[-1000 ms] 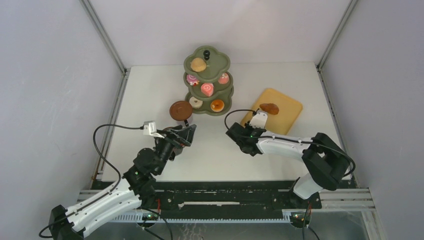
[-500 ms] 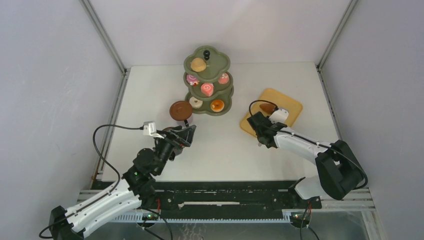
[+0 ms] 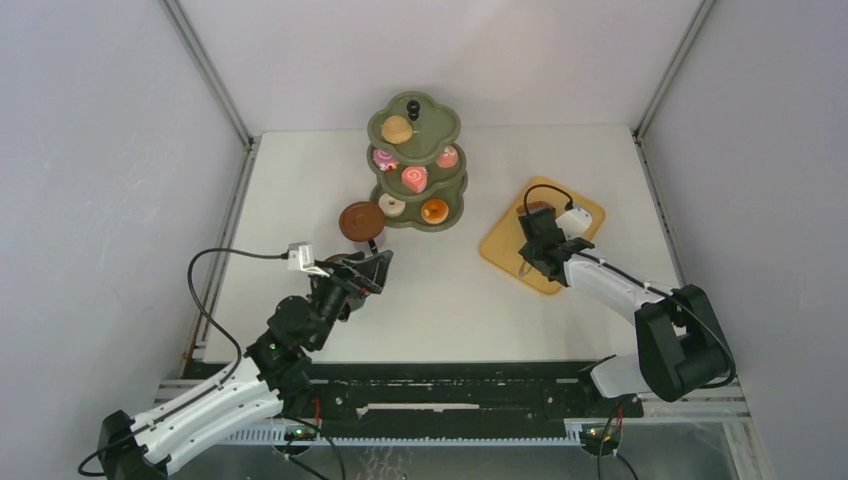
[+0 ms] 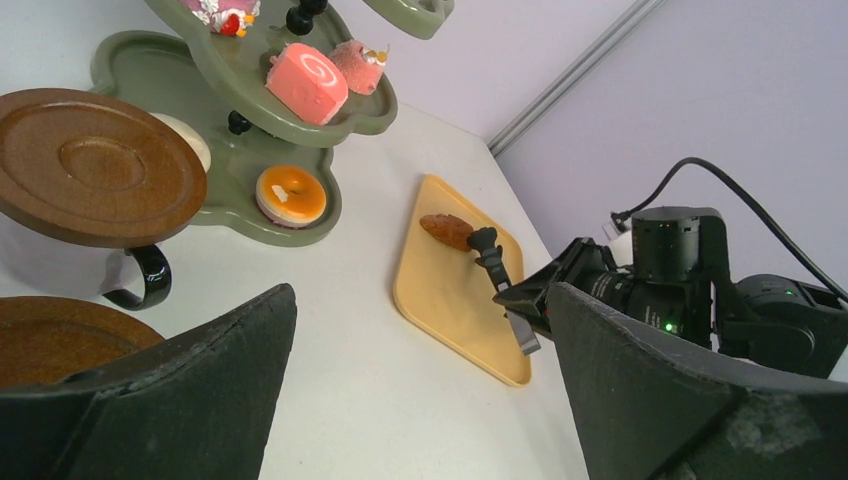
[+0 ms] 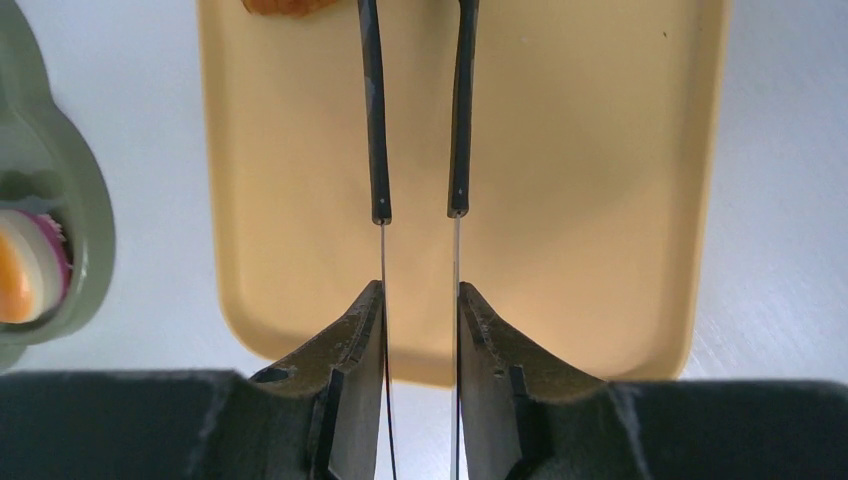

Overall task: Serve the afternoon tea
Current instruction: Pick up the clamp from the tray.

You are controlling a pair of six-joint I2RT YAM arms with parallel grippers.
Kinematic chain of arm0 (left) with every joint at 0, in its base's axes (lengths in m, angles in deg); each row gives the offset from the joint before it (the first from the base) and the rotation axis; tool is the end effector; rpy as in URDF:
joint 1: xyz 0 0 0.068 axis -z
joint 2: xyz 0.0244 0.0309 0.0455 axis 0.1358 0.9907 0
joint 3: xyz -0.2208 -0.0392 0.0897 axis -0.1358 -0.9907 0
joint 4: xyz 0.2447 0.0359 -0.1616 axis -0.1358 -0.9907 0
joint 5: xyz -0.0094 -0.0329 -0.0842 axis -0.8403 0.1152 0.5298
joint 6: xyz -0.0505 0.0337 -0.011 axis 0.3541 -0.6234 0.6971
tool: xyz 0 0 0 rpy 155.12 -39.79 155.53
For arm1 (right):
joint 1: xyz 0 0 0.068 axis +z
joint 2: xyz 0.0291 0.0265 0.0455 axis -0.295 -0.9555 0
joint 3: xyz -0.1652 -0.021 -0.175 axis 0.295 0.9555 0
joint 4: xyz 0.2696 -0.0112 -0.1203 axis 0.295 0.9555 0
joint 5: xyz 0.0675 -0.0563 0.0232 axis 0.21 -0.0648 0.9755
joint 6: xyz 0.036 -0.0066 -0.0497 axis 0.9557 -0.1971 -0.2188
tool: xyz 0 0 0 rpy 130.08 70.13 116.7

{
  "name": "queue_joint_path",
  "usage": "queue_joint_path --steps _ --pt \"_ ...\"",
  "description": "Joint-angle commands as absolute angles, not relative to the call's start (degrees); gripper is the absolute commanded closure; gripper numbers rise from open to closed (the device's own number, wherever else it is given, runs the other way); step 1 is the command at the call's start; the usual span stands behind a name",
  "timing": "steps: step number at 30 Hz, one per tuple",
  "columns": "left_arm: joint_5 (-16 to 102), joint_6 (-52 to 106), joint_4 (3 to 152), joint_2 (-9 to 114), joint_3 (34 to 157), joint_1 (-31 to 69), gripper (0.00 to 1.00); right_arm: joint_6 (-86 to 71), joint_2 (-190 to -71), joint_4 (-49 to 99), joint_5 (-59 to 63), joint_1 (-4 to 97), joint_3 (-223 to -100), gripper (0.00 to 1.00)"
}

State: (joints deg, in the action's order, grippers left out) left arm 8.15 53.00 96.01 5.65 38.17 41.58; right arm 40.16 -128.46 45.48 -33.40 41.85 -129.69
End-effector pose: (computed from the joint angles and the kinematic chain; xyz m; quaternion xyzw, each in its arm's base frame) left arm 0.1581 -0.1522 0.2284 -0.1032 0.6622 -0.3881 0.6327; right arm 0.2849 0.1069 0.1299 0.3051 0.8814 -0.0033 0.3606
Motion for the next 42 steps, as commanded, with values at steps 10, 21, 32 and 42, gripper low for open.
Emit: queue_joint_path --steps 10,21,32,42 --pt "7.85 51.17 98.42 9.39 41.37 41.85 0.00 32.87 -131.35 35.51 -24.32 32.27 -134.04 0.64" --pt "7.74 50.80 100.90 14.43 42.62 41.85 0.00 28.44 -137.25 33.81 -19.84 27.53 -139.16 0.63" --pt "9.03 51.95 102.74 15.75 42.68 41.85 0.00 21.64 -128.50 43.97 -27.41 31.68 -142.18 0.60" --pt "8.95 53.79 103.75 13.49 40.67 42.54 0.00 20.51 -128.72 51.88 -26.03 38.36 -142.49 0.55"
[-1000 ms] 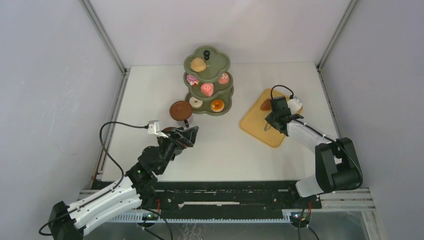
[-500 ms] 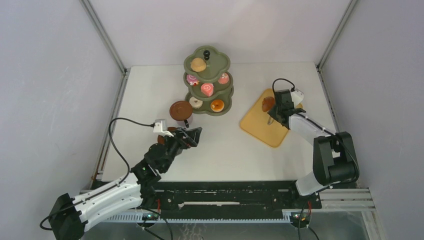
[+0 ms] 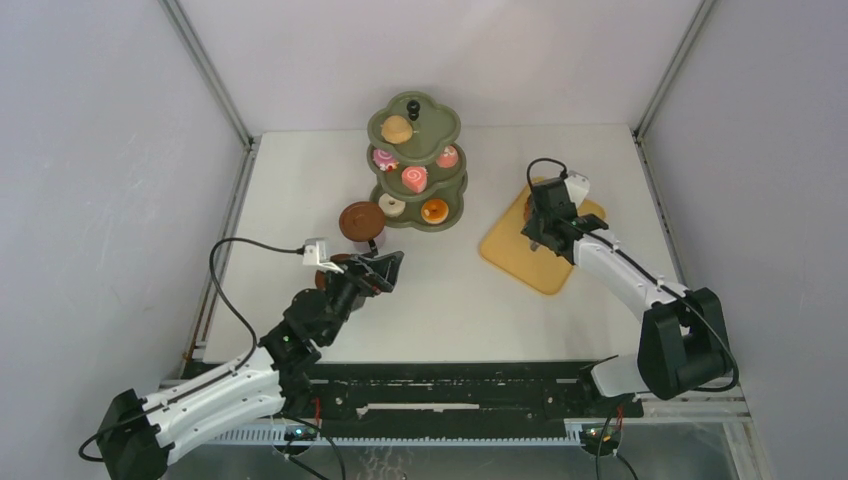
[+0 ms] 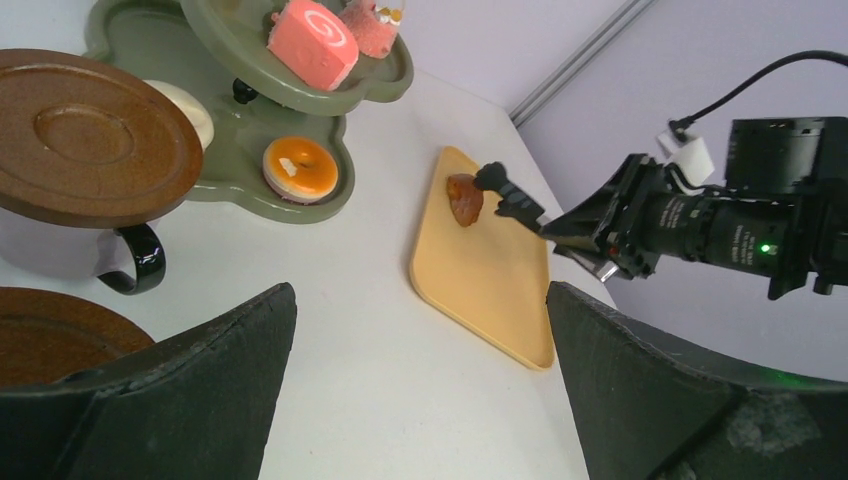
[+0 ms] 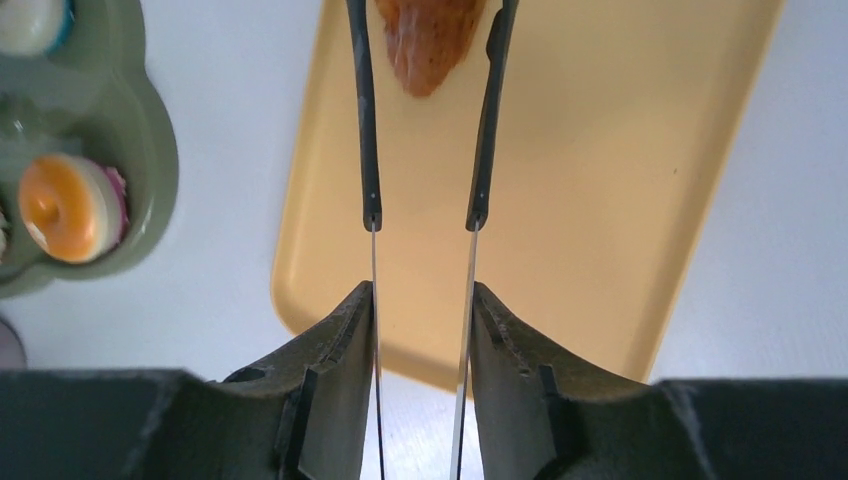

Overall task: Serve the afternoon tea
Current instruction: Pick up the clamp from the tray, then pick up the desert from the tray.

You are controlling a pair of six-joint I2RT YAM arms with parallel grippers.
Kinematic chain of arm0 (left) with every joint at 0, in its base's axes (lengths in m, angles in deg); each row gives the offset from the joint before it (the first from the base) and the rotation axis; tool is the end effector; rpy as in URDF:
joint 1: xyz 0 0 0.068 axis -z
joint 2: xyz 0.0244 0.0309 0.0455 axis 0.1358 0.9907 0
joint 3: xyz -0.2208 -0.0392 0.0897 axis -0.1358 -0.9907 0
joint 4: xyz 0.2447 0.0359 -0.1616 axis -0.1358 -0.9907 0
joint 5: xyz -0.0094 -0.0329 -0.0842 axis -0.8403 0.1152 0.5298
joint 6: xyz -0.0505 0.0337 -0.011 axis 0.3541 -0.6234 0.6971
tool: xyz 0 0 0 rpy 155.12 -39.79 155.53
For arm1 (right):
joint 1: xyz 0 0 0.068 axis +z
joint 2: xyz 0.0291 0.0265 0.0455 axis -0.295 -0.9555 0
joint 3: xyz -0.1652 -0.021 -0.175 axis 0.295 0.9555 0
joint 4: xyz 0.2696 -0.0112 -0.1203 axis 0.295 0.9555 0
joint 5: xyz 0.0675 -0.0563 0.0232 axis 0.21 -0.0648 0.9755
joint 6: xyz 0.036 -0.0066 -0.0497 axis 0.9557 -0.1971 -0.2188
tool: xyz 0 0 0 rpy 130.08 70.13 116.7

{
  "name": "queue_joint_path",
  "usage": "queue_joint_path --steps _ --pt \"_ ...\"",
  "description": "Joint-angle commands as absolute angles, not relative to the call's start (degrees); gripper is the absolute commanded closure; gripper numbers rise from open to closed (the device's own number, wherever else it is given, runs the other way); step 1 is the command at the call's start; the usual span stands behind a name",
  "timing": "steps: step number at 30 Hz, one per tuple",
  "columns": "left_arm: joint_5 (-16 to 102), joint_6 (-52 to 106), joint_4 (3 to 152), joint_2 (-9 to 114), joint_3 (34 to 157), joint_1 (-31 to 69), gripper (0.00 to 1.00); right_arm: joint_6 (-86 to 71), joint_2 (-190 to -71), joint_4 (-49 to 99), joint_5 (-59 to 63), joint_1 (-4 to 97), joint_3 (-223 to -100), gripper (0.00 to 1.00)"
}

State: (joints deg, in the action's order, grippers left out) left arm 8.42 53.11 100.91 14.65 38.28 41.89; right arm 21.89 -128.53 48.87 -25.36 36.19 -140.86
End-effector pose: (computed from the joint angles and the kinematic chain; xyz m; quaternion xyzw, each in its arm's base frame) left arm 0.1672 -0.1652 0.2066 -0.0923 0.6867 -0.3717 0.6179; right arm 0.3219 0.0942 0.1901 0.1971 0.9039 0.0146 0.3793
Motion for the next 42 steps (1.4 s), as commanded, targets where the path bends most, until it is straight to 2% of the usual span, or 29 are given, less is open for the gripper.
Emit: queue_joint_path --steps 1,18,34,42 --pt "8.85 53.82 103.75 13.23 40.56 42.63 0.00 20.54 -129.25 52.07 -26.15 38.84 -142.43 0.55" --pt "7.04 52.58 103.44 11.51 39.29 42.64 0.00 19.02 -137.92 51.67 -28.91 40.80 -144.87 0.55" --pt "5.81 51.33 105.20 14.92 39.88 42.56 0.00 15.86 -146.34 52.06 -28.84 37.51 -152.19 0.55" --pt "5.72 51.37 105.98 15.89 40.16 42.56 0.00 13.97 -148.73 52.68 -27.56 37.08 -152.79 0.58"
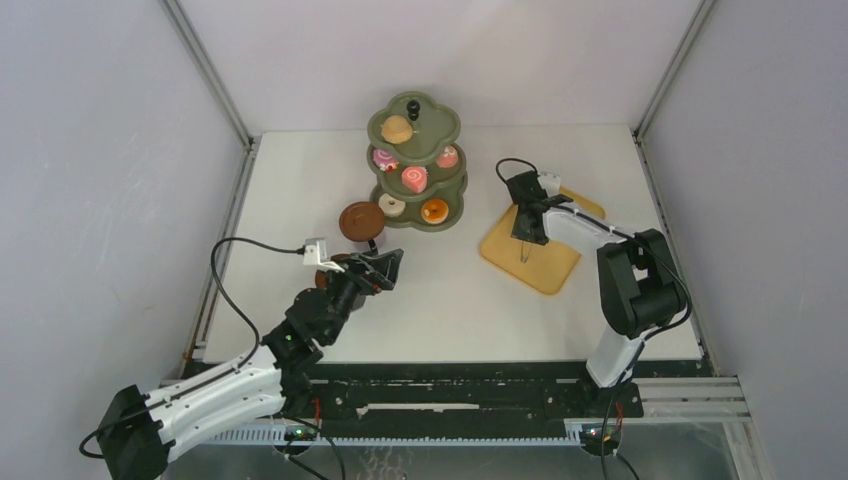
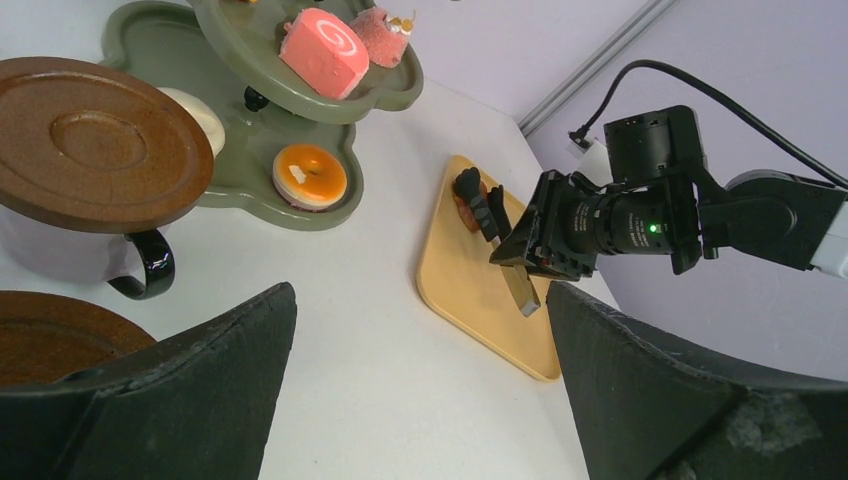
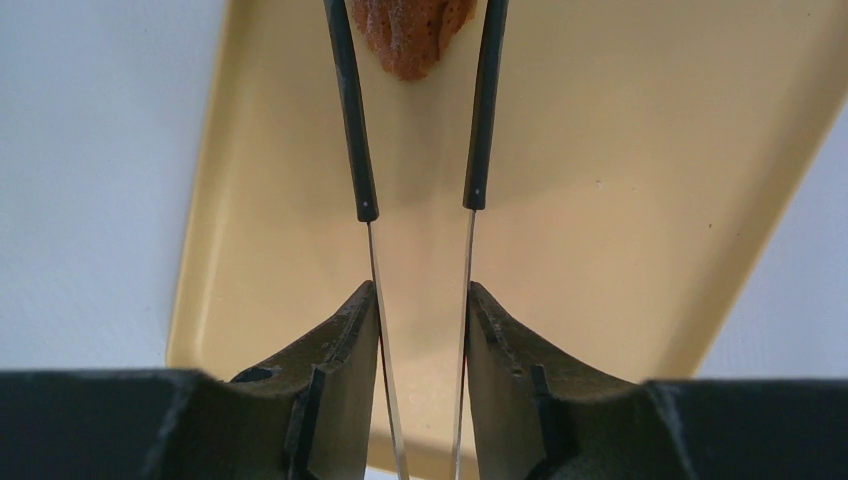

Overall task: Serve the afternoon tea
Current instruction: Pick up the desert from the tray.

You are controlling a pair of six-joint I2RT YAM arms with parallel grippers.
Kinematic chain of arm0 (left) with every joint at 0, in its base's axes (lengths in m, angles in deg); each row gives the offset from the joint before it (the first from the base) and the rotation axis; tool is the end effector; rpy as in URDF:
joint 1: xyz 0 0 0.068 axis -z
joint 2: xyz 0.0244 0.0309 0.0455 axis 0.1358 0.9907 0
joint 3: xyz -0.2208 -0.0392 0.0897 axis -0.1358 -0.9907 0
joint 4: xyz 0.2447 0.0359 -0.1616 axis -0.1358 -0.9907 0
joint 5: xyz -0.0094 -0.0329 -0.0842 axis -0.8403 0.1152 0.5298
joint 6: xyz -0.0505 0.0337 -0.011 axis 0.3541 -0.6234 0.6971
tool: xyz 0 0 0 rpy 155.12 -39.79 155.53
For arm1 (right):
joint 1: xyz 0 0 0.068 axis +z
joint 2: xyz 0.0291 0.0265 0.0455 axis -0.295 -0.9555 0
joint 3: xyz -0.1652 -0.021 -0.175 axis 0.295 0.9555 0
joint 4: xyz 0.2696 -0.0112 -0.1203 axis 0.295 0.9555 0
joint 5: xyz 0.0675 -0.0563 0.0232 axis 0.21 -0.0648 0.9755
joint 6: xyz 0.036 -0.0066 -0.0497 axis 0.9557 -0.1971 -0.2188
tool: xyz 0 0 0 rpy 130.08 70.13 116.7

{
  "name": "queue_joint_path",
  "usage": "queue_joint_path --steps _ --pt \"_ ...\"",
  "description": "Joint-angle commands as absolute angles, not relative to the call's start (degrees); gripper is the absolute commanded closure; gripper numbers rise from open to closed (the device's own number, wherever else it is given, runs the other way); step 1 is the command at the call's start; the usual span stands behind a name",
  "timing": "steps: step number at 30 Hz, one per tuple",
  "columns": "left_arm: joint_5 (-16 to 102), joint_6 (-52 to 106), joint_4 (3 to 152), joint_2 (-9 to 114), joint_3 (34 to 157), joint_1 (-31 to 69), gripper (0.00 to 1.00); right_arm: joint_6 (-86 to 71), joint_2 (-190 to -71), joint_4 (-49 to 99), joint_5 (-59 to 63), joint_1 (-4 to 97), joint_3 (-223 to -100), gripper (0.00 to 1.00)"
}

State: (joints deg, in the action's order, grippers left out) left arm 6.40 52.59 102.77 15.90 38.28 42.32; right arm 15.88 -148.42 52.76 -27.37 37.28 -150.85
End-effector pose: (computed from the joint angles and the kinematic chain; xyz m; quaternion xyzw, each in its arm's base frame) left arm 0.1678 -0.1664 0.2056 -0.1005 0.6824 -0.3637 0.6261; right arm 0.3595 0.1131 0.1284 0.1276 0.9470 -0.0708 0.2861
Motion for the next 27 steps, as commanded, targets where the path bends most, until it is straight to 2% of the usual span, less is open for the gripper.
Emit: queue_joint_path --steps 1,5,8,13,14,27 --pt "5.72 51.53 106.10 15.81 40.12 42.56 0.00 13.77 -148.83 52.88 -27.52 37.12 -152.79 0.59" --pt "5.84 52.16 106.03 15.24 39.79 42.56 0.00 13.03 -148.72 53.65 -27.25 37.20 -152.77 0.66" --pt "5.91 52.53 105.93 14.31 39.50 42.56 0.00 12.68 -148.16 54.36 -27.37 37.34 -152.70 0.77" --pt "5.77 52.38 104.28 12.57 39.73 42.56 0.00 12.32 -145.95 55.29 -28.56 38.16 -152.40 0.82" --pt "5.72 52.39 103.92 12.21 39.73 42.56 0.00 12.23 -145.19 55.29 -28.73 38.37 -152.17 0.87" --pt "4.59 52.98 100.55 7.99 40.00 42.56 0.00 11.47 -134.14 56.47 -27.43 40.20 -151.21 0.97"
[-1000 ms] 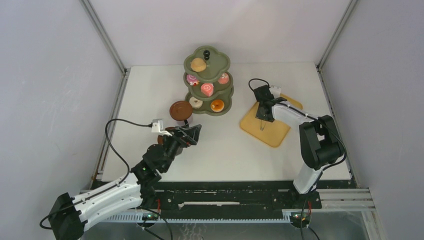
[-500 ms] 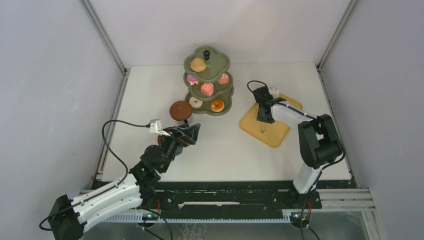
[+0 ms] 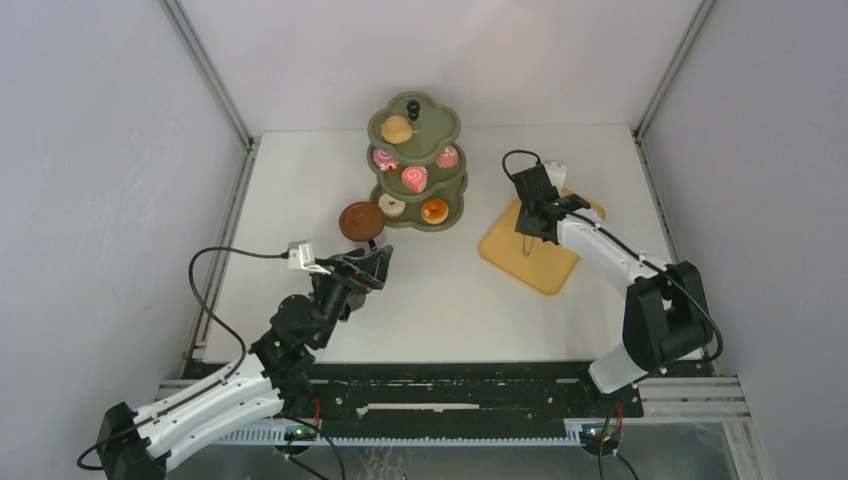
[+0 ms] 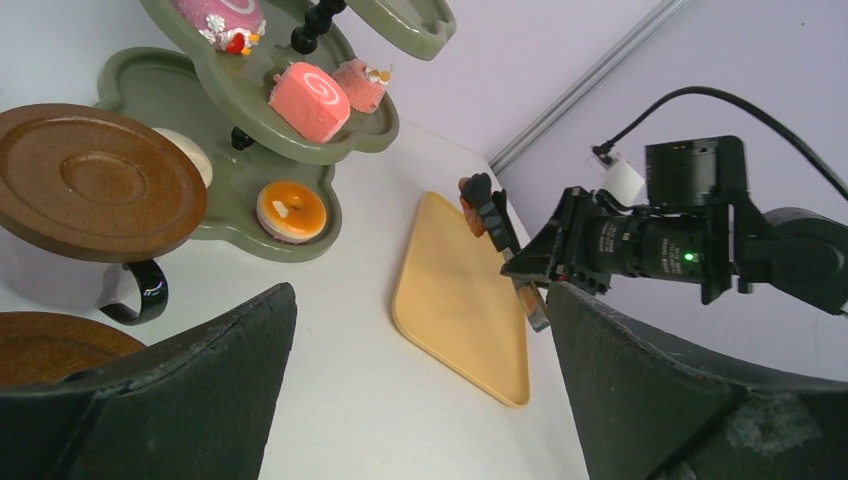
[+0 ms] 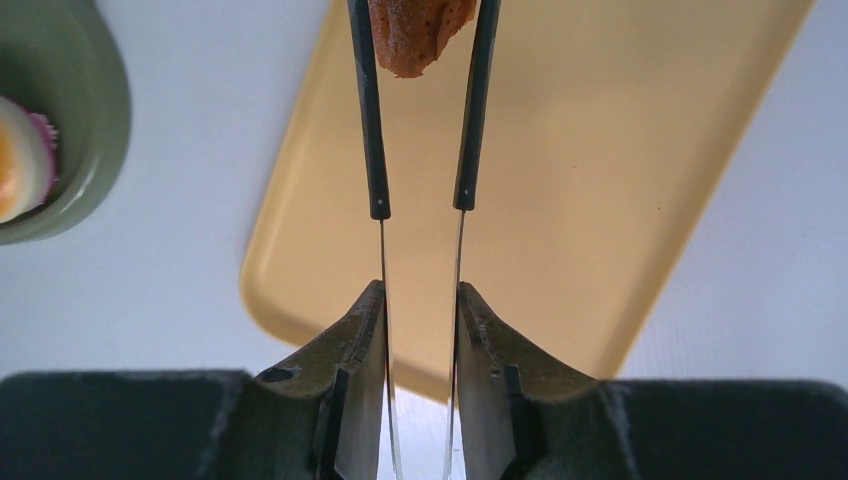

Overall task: Serve the afternoon tea
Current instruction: Pick up the desert from the tray, then place the desert on the desert table.

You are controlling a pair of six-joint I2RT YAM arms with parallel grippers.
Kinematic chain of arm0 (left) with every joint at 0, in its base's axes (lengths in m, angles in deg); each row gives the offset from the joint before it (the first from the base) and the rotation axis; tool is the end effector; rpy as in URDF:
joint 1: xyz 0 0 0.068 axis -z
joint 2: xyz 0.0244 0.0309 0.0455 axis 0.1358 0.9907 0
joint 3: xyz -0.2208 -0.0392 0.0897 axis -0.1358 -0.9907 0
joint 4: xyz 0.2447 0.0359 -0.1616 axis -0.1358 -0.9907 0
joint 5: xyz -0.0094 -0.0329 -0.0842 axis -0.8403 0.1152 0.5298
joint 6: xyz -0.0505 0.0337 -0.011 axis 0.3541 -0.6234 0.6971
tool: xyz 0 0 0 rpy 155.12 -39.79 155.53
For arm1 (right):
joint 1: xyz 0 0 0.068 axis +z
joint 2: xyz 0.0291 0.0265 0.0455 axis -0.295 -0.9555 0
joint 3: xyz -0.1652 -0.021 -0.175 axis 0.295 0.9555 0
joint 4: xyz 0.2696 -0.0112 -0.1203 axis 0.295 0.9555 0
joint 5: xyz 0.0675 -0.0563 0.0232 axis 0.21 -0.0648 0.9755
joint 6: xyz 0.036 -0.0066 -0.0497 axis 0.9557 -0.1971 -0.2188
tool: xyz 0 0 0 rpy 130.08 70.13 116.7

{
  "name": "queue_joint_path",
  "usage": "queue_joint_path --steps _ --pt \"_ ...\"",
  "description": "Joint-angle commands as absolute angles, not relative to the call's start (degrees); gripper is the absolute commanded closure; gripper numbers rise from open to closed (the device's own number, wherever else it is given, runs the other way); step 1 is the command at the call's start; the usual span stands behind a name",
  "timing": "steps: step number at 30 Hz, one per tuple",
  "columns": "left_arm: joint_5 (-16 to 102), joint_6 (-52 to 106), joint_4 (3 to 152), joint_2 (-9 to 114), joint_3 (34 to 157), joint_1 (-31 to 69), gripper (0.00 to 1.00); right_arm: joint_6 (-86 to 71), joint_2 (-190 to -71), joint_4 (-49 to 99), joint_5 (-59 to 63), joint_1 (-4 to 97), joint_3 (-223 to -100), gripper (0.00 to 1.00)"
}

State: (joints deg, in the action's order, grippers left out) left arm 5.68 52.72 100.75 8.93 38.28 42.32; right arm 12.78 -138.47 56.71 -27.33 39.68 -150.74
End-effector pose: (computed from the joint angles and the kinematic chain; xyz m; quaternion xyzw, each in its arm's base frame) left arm 0.1603 -0.1565 0.2270 -0.1165 0.6518 -0.3858 0.6425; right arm 0.3407 0.1224 0.1845 0.0909 0.9387 -0.0495 0.3287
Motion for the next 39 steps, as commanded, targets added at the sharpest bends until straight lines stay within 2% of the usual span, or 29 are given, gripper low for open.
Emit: queue_joint_path --steps 1,8,13,24,39 --pt "4.62 53.04 100.45 7.82 40.00 42.56 0.00 11.49 -133.57 56.86 -27.27 40.27 -151.39 0.97" --pt "3.76 52.89 98.69 6.60 40.80 42.60 0.00 11.26 -129.11 60.02 -28.03 43.67 -156.17 0.97" --pt "3.50 52.87 98.10 6.72 40.79 42.58 0.00 11.17 -130.32 64.08 -29.77 48.63 -167.01 0.97" --pt "3.78 52.65 96.88 5.54 40.26 42.56 0.00 10.58 -143.48 71.59 -33.06 56.66 -191.89 0.97" --pt "4.05 51.34 94.99 3.70 40.13 42.60 0.00 9.70 -160.27 76.53 -32.36 58.68 -213.93 0.97"
